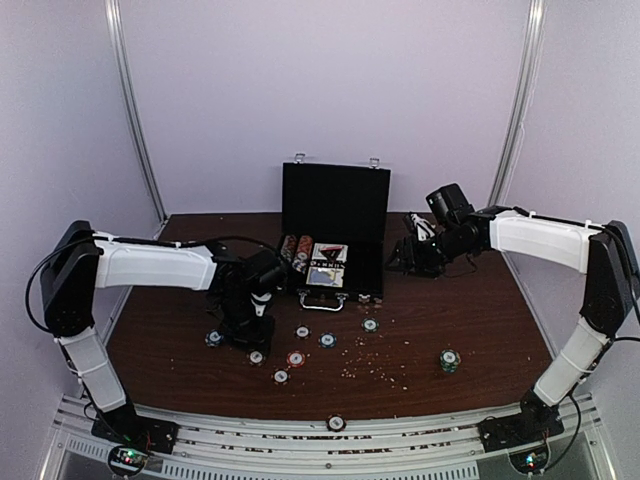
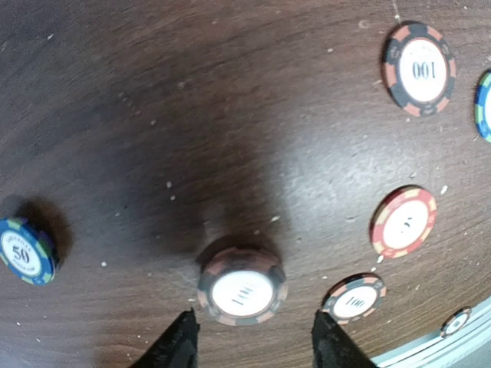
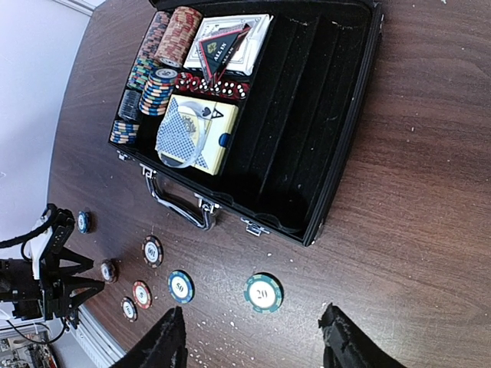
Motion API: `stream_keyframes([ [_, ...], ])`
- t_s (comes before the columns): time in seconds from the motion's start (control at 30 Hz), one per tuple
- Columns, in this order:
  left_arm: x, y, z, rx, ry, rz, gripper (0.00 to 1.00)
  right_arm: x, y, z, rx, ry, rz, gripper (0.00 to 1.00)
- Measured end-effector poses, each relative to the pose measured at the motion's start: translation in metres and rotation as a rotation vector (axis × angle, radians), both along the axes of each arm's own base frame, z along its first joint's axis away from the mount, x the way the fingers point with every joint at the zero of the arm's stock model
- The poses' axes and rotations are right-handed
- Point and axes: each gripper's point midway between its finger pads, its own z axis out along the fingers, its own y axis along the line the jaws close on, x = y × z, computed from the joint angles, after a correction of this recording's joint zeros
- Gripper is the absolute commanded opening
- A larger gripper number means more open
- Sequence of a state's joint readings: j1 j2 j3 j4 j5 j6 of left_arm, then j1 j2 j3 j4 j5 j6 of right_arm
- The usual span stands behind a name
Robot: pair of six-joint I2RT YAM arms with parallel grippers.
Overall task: Pack up texas hold em set
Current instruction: Pick up the pile of poker chips from the center of the board.
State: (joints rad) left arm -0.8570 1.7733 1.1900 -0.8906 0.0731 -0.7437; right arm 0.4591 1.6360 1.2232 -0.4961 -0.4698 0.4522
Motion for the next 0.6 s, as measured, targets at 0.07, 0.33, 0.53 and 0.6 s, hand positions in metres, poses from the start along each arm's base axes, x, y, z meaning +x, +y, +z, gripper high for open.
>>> stream_keyframes([
  [0.07, -0.001, 0.004, 0.000, 0.006, -0.005, 0.018, 0.58, 0.000, 0.000, 0.001, 0.001, -0.001, 0.000, 0.61],
  [0.33, 0.000, 0.001, -0.003, -0.011, -0.014, 0.026, 0.60, 0.001, 0.000, 0.003, 0.005, -0.011, 0.000, 0.61],
  [0.53, -0.003, 0.005, -0.013, 0.015, 0.005, 0.022, 0.61, 0.001, -0.001, 0.004, 0.006, -0.016, -0.002, 0.61],
  [0.6, -0.005, 0.008, -0.018, 0.030, 0.016, 0.018, 0.61, 0.001, -0.001, 0.005, 0.007, -0.019, -0.004, 0.61],
])
